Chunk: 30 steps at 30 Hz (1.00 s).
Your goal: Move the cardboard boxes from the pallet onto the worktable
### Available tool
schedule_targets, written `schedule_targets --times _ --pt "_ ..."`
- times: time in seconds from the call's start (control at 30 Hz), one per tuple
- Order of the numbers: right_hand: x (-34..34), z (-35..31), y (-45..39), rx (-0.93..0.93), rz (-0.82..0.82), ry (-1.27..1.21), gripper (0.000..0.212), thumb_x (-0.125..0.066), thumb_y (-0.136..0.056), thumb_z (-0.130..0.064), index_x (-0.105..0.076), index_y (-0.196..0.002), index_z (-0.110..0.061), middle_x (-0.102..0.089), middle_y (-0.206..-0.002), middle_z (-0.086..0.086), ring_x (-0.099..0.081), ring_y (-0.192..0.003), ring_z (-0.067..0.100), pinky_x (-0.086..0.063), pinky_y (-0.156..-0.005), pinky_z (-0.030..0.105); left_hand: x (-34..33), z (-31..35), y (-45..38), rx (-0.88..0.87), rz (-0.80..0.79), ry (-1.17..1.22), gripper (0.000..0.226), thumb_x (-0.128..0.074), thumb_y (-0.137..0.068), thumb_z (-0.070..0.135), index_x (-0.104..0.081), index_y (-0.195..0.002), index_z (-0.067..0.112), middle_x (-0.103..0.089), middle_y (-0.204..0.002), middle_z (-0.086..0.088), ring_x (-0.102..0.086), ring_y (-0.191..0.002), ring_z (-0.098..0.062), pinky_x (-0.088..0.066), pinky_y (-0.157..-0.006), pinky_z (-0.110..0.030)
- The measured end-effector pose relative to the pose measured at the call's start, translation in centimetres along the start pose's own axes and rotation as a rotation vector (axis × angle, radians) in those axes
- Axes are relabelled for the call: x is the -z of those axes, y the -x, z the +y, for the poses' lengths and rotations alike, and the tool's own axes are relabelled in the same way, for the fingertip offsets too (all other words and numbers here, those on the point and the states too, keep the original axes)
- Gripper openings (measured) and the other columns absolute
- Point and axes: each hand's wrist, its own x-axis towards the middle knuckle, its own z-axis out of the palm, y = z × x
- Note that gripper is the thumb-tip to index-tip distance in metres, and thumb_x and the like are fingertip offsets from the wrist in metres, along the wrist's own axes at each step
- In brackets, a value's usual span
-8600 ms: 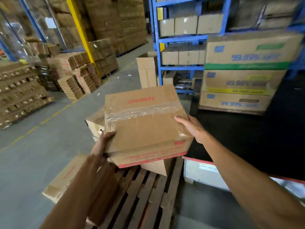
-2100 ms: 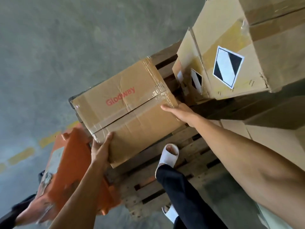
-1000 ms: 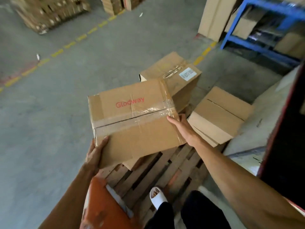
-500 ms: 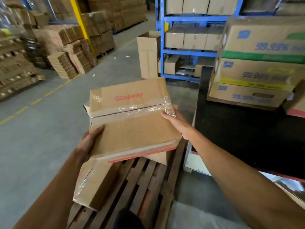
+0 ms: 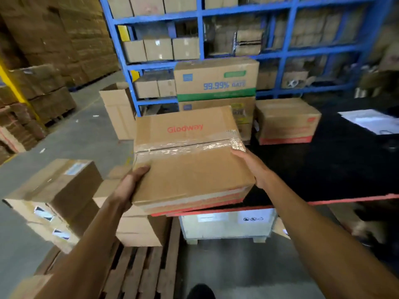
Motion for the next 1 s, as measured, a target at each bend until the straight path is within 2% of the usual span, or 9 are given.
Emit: schedule_targets --times 0.13,0.23,0.4,0.47,0.53,0.7,0.87,0.93,1.0 --pt "8.4 -0.6 -0.6 0.018 0.127 -0.031 0.037 -0.066 -0.089 -0.047 -0.063 -0.125 -0.038 -0.072 -0.115 -0.001 -0.067 -0.106 0.02 -0.053 -0.085 0.036 -8.0 1.0 -5.3 0.02 -0.167 0.0 0.031 -0.06 -0.095 0.032 -0.068 -0.117 0.012 -0.077 -0.106 -0.013 -0.075 -0.079 -0.02 -0.059 -0.062 -0.027" --pt "14.2 -0.5 -0.8 0.033 0.232 -0.052 0.029 -0.06 -0.095 -0.04 -0.062 -0.123 -0.033 -0.073 -0.107 -0.004 -0.068 -0.095 0.013 -0.049 -0.072 0.028 -14.8 1.3 -8.5 0.055 -0.284 0.011 0.032 -0.062 -0.094 0.033 -0.065 -0.121 0.015 -0.077 -0.1 -0.011 -0.074 -0.079 -0.023 -0.058 -0.06 -0.029" --pt "22.8 -1.0 -1.7 0.034 0.355 -0.064 0.043 -0.062 -0.092 -0.044 -0.059 -0.133 -0.033 -0.074 -0.114 0.0 -0.07 -0.105 0.021 -0.053 -0.094 0.039 -24.3 2.0 -12.0 0.071 -0.454 0.043 0.026 -0.059 -0.095 0.029 -0.066 -0.117 0.02 -0.078 -0.104 -0.011 -0.076 -0.08 -0.022 -0.057 -0.077 -0.039" --pt "26.4 -1.6 -2.3 0.053 0.415 -0.092 0.036 -0.061 -0.093 -0.042 -0.061 -0.127 -0.033 -0.075 -0.112 0.002 -0.071 -0.103 0.022 -0.054 -0.092 0.039 -28.5 3.1 -13.3 0.071 -0.511 0.031 0.021 -0.053 -0.098 0.027 -0.067 -0.111 0.018 -0.079 -0.094 -0.008 -0.075 -0.071 -0.018 -0.059 -0.07 -0.034" --pt "29.2 -2.2 -2.5 0.072 0.43 -0.091 0.03 -0.06 -0.093 -0.041 -0.064 -0.122 -0.035 -0.076 -0.11 0.002 -0.072 -0.1 0.021 -0.055 -0.087 0.037 -32.0 3.9 -14.2 0.075 -0.527 0.0 0.023 -0.054 -0.098 0.026 -0.068 -0.113 0.015 -0.078 -0.088 -0.005 -0.073 -0.069 -0.017 -0.06 -0.068 -0.031" --pt "36.4 -3.6 -4.9 0.086 0.472 -0.159 0.042 -0.065 -0.084 -0.047 -0.069 -0.122 -0.028 -0.074 -0.114 0.007 -0.071 -0.104 0.026 -0.055 -0.092 0.041 -39.2 6.2 -18.0 0.076 -0.516 -0.008 0.053 -0.072 -0.081 0.038 -0.065 -0.128 0.016 -0.071 -0.122 -0.014 -0.07 -0.099 -0.029 -0.057 -0.081 -0.04" --pt "44.0 -5.2 -9.3 0.132 0.425 -0.25 0.047 -0.063 -0.083 -0.046 -0.072 -0.118 -0.017 -0.074 -0.113 0.013 -0.07 -0.099 0.028 -0.053 -0.091 0.041 -46.6 8.2 -19.9 0.046 -0.533 0.031 0.022 -0.055 -0.098 0.031 -0.067 -0.111 0.018 -0.078 -0.087 -0.003 -0.074 -0.071 -0.016 -0.059 -0.068 -0.032" --pt "47.2 -6.2 -11.3 0.129 0.422 -0.286 0.048 -0.062 -0.083 -0.046 -0.071 -0.119 -0.015 -0.074 -0.111 0.013 -0.071 -0.095 0.028 -0.054 -0.088 0.04 -49.6 9.1 -20.5 0.013 -0.501 0.045 0.022 -0.055 -0.098 0.03 -0.067 -0.111 0.018 -0.078 -0.084 -0.002 -0.074 -0.069 -0.015 -0.059 -0.061 -0.029" --pt "50.4 -7.4 -13.6 0.136 0.382 -0.301 0.05 -0.062 -0.083 -0.046 -0.07 -0.121 -0.015 -0.073 -0.114 0.014 -0.07 -0.098 0.029 -0.052 -0.092 0.043 -52.4 9.9 -21.0 -0.011 -0.457 0.056 0.028 -0.056 -0.097 0.032 -0.066 -0.118 0.016 -0.078 -0.089 -0.003 -0.074 -0.074 -0.017 -0.058 -0.068 -0.032"
